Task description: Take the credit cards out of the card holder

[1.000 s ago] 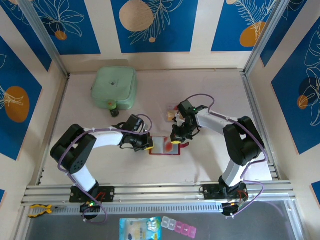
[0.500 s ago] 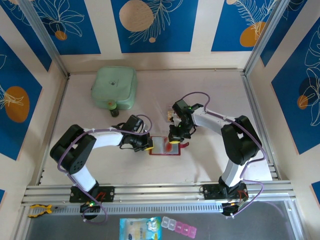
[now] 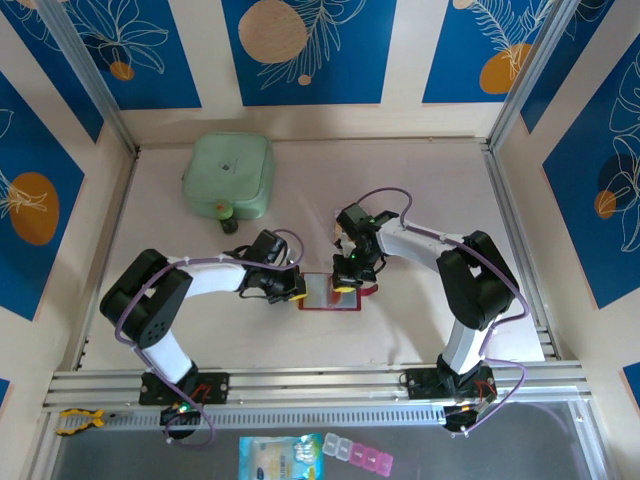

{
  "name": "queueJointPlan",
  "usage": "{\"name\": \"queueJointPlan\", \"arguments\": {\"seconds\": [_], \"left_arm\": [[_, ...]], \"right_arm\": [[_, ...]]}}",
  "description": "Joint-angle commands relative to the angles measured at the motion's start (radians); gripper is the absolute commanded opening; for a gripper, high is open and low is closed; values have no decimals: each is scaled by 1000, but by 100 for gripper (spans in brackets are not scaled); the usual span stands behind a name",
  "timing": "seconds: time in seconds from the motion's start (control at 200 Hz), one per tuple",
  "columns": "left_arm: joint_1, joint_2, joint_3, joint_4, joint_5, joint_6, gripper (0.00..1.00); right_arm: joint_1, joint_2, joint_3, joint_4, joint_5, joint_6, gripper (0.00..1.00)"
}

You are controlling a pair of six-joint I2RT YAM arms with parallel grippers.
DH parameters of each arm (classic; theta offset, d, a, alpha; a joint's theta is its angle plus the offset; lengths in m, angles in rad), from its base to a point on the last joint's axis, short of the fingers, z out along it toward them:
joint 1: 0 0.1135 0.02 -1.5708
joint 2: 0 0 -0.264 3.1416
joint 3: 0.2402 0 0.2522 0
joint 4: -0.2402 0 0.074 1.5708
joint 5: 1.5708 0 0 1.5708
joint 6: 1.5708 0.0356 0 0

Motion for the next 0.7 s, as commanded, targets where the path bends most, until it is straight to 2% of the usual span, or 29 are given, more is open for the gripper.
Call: {"name": "queueJointPlan", "arguments": {"seconds": [0.0,0.36,0.69], "left_arm": [[-5,-15,-15,-27,7,0,7],[-4,-39,25,-81,-7,22,10],[-2,-90,45,-102,-28,35,12]], "right_arm": [[8,-19,23,-17,18,15,7],[-19,-137,70,-96,58,-39,5],[-87,-176,96,-132,57,-125,4]]}}
